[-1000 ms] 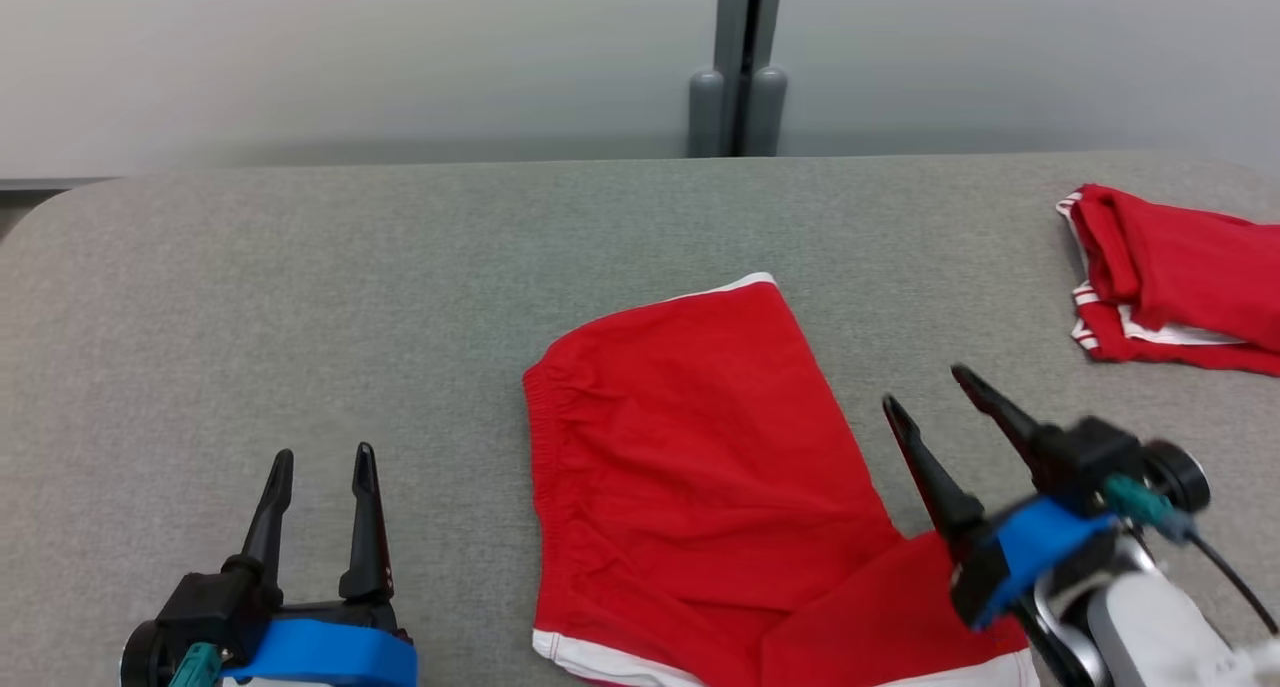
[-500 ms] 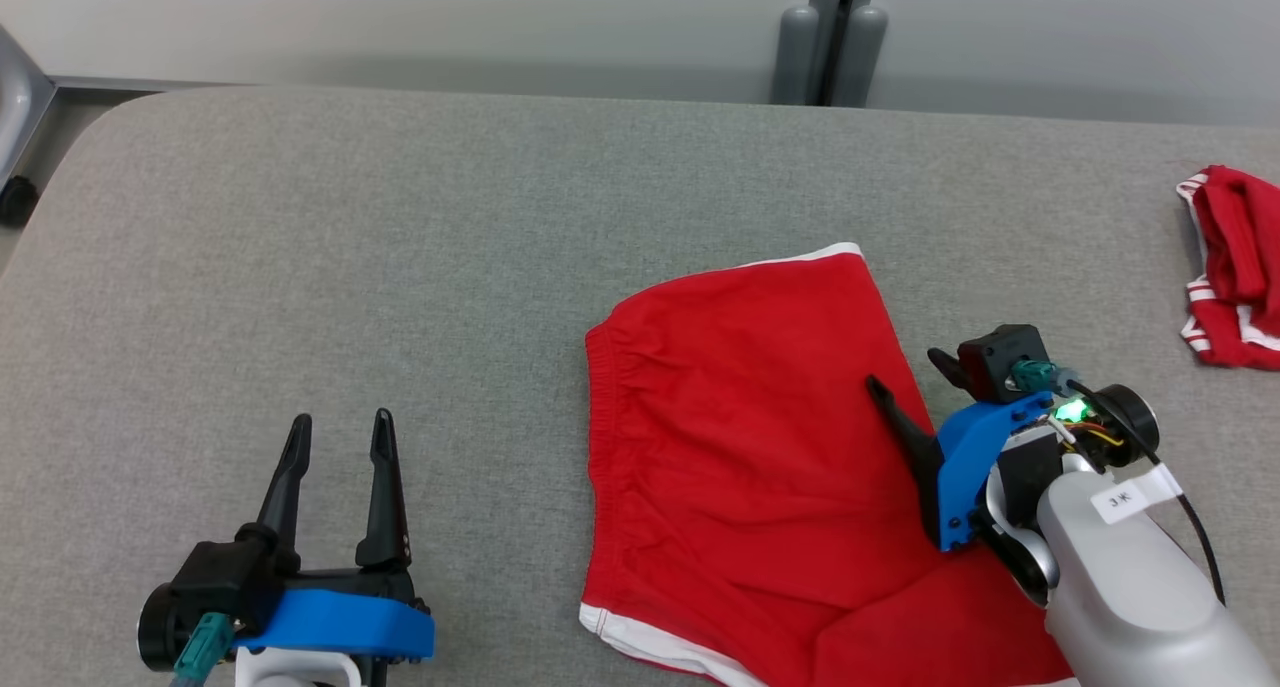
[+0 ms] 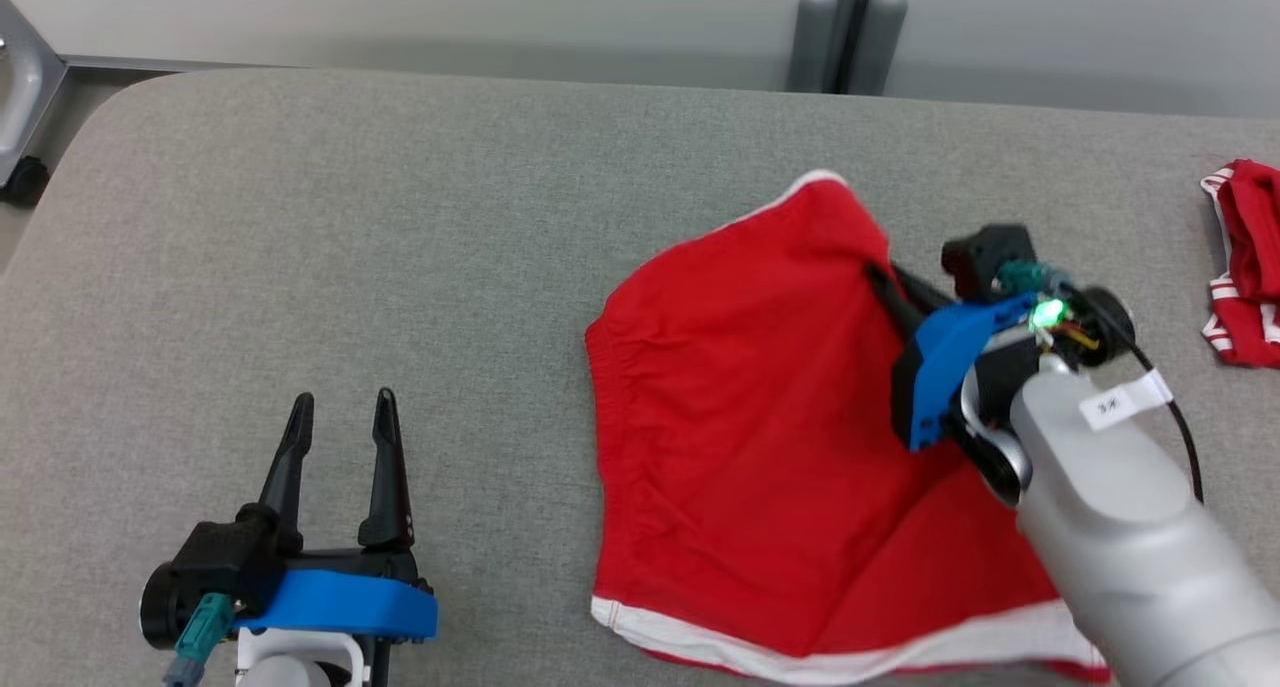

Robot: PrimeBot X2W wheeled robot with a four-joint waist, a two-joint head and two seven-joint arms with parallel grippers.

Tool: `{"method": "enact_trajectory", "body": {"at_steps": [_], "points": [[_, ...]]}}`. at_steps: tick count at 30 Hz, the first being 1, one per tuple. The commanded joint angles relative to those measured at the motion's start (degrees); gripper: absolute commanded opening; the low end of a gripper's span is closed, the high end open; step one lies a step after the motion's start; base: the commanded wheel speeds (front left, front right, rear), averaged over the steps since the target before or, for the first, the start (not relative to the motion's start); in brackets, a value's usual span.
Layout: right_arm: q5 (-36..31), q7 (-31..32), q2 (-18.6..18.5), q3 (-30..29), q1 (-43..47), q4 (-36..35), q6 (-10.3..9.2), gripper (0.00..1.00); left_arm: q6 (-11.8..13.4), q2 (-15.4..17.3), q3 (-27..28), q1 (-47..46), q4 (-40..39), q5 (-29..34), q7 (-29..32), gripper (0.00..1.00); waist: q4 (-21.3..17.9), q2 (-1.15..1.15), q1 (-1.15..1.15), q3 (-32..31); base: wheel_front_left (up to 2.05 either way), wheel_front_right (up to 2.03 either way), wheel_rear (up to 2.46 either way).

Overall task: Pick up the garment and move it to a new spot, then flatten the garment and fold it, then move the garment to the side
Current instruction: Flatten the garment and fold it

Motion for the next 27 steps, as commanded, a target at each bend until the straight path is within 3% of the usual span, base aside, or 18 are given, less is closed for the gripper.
{"method": "enact_trajectory", "body": {"at_steps": [1,8,9,10,15,18,21,27], "points": [[-0.67,-0.84,0.42,-0.25,-1.31,0.58,0.01,0.0,0.05,-0.05,-0.14,-0.81,0.04,0.08,-0.26,1.0,0.15,-0.01,0.0,0.05,0.0,0.0,0.0],[-4.62,-8.26,3.93,-3.24,-8.38,8.23,0.01,0.0,0.4,-0.06,-0.62,-1.38,-0.25,-0.17,-0.26,1.0,0.81,-0.01,0.0,0.53,0.0,0.0,0.0],[-4.84,-8.95,4.68,-3.18,-8.56,9.33,0.01,0.39,0.51,-0.06,-0.65,-1.24,-0.23,-0.29,-0.26,1.0,0.71,-0.01,0.0,0.57,0.0,0.0,0.0],[-4.73,-8.99,5.19,-3.15,-8.51,10.67,0.01,1.0,0.6,-0.06,-0.78,-1.12,-0.18,-0.39,-0.26,1.0,0.59,-0.01,0.0,0.59,0.0,0.0,0.0],[-4.11,-12.32,5.88,-3.2,-6.85,13.83,0.01,1.0,0.78,-0.05,-0.37,-0.29,0.03,-0.32,-0.26,1.0,-0.89,-0.01,0.0,-0.26,0.0,0.0,0.0],[-3.2,-13.9,4.5,-3.62,-4.35,12.75,0.01,1.0,0.64,-0.07,0.18,0.55,0.24,0.16,-0.26,1.0,-2.17,-0.01,0.0,-1.28,0.0,0.0,0.0],[-1.98,-14.53,2.36,-5.23,-0.84,9.16,0.01,1.0,0.6,-0.04,0.91,1.27,0.13,0.62,-0.26,1.0,-3.55,-0.01,0.0,-2.49,0.0,0.0,0.0],[-1.53,-14.51,-3.0,-11.81,12.32,-5.32,0.01,1.0,0.17,-0.07,2.42,2.97,0.05,1.59,-0.26,1.0,-5.74,-0.01,0.0,-4.48,0.0,0.0,0.0]]}}
